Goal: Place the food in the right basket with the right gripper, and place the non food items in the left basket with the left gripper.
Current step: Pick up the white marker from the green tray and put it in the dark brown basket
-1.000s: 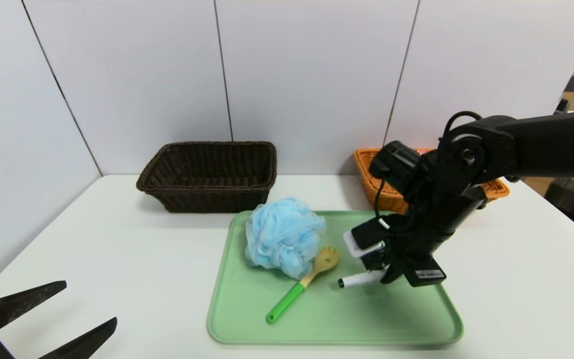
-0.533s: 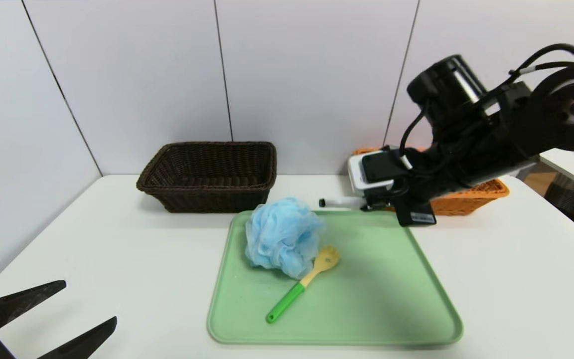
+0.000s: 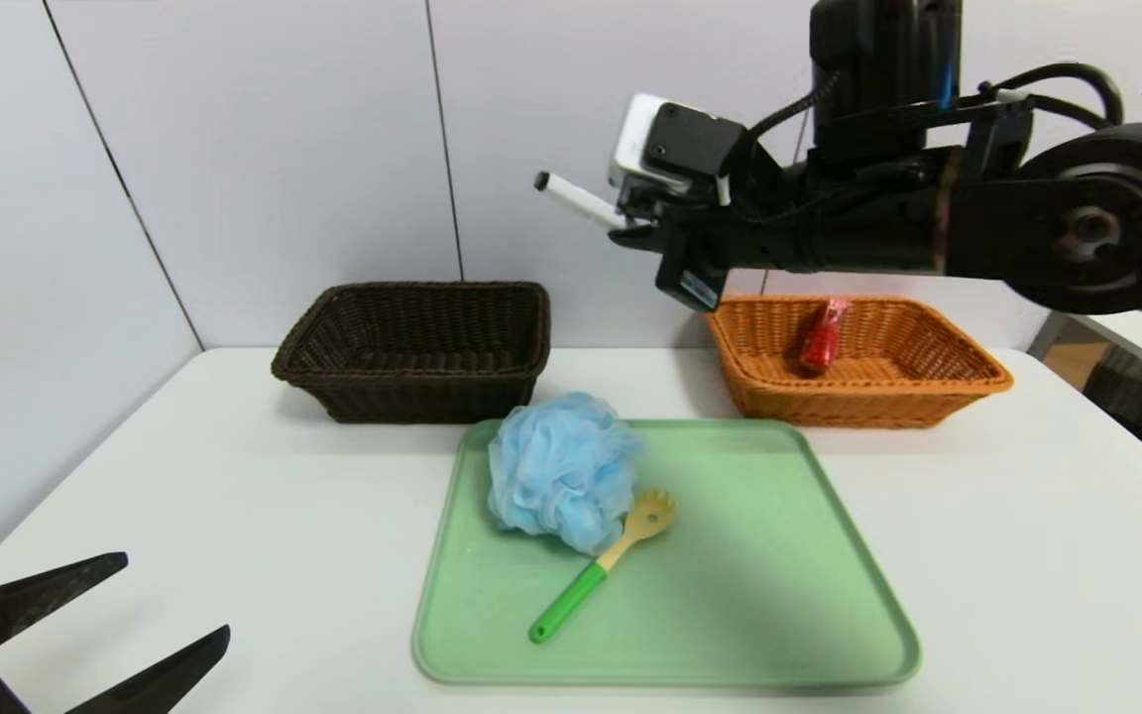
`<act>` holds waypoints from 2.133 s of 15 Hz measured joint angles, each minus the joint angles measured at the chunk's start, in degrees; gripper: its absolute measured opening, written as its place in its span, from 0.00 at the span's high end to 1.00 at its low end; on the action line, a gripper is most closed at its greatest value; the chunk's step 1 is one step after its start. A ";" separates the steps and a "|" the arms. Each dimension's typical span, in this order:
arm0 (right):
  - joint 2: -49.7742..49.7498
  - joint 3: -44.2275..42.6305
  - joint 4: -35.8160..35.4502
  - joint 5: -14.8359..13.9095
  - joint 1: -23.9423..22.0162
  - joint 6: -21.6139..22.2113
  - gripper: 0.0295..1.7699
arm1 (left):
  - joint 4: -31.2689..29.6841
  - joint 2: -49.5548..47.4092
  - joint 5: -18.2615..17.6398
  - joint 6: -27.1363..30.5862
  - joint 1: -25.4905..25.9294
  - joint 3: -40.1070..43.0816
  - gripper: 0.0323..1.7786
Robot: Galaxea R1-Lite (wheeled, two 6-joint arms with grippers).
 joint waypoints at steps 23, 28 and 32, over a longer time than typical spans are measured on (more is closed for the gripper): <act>27.36 -18.51 -14.41 -22.02 10.36 39.53 0.91 | 0.00 -0.40 -0.16 -0.02 -0.02 1.65 0.05; 29.66 -18.64 -16.68 -21.05 9.76 39.23 0.91 | 0.09 -0.40 -0.17 -0.02 -0.02 2.06 0.05; 31.04 -18.64 -17.20 -21.03 8.74 38.85 0.91 | 0.09 -0.35 -0.22 0.04 0.02 2.54 0.05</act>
